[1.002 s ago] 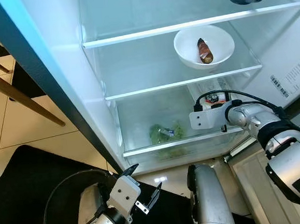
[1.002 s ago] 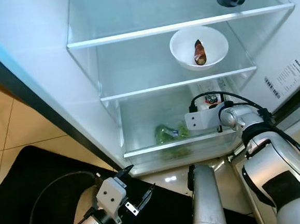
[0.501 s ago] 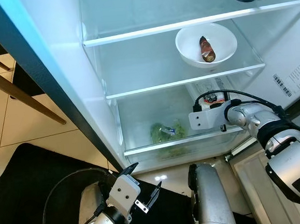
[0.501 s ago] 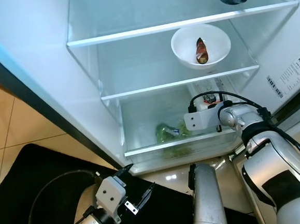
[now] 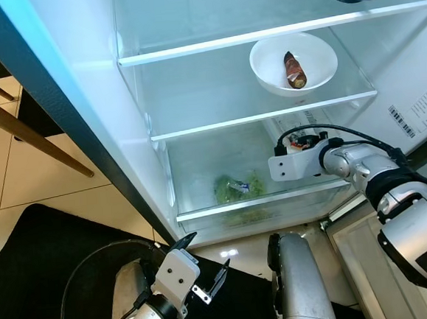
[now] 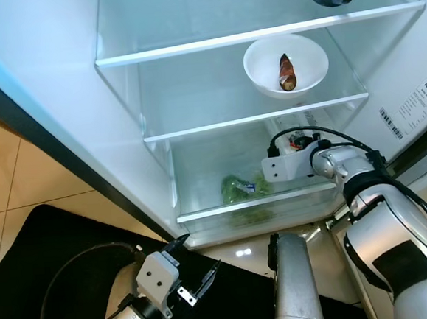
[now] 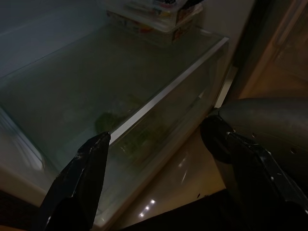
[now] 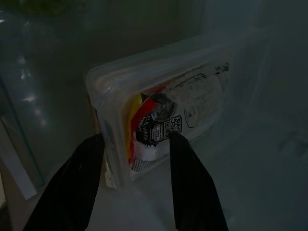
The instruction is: Restocking fridge
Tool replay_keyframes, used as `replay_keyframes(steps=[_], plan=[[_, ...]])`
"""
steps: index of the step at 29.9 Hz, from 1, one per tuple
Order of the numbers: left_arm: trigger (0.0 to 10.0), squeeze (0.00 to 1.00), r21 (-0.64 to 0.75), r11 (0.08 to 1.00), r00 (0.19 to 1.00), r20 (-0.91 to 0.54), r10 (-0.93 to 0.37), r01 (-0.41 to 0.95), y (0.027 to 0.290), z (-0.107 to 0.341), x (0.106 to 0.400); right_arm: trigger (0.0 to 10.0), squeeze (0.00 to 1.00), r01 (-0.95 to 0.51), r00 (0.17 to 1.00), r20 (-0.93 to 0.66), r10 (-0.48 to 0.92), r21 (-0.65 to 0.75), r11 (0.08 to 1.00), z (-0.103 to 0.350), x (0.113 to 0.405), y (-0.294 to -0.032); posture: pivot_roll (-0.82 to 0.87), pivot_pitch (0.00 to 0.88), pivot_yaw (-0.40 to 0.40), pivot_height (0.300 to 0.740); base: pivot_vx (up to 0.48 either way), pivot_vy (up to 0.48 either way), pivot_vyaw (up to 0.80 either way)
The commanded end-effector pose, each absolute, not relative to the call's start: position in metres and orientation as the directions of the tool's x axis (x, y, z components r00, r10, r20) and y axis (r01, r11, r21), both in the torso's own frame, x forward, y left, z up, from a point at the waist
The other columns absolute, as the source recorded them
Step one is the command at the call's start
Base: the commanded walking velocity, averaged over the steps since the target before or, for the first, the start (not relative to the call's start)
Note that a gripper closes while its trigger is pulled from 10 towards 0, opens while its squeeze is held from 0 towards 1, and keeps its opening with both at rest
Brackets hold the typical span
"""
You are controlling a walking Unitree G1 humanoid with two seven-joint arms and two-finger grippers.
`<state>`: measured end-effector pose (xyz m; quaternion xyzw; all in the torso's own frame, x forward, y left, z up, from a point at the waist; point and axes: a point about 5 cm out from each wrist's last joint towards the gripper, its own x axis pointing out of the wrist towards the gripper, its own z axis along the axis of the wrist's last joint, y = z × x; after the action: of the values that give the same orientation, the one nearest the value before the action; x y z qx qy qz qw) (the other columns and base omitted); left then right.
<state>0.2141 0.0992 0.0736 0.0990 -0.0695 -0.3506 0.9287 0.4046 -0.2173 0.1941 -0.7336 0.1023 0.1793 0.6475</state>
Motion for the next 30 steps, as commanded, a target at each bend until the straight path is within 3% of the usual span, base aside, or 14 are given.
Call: replay_keyframes(steps=[1,7,22,30], plan=[[10.0,0.00,0.224,0.724,0.741,0.009,-0.671,0.653,0.101,0.064,0.209,10.0,0.00,-0.384,0.914,-0.393,0.102,-0.918,-0.101,0.200,0.405,-0.218,0.06,0.398,0.025,0.384,0.000,0.000,0.00],[10.0,0.00,0.230,0.726,0.743,0.016,-0.669,0.649,0.099,0.064,0.217,10.0,0.00,-0.400,0.903,-0.394,0.172,-0.917,0.003,0.218,0.406,-0.218,0.04,0.368,0.022,0.384,0.000,0.000,0.00],[10.0,0.00,0.242,0.727,0.749,0.001,-0.663,0.643,0.101,0.058,0.229,10.0,0.00,-0.565,0.807,-0.520,0.278,-0.818,0.108,0.218,0.394,-0.233,0.04,0.300,0.018,0.384,0.000,0.000,0.00],[10.0,0.00,0.213,0.699,0.719,-0.028,-0.694,0.683,0.097,0.051,0.235,10.0,0.00,-0.765,0.623,-0.560,0.545,-0.580,0.279,0.196,0.371,-0.239,0.03,0.236,0.020,0.384,0.000,0.000,0.00]])
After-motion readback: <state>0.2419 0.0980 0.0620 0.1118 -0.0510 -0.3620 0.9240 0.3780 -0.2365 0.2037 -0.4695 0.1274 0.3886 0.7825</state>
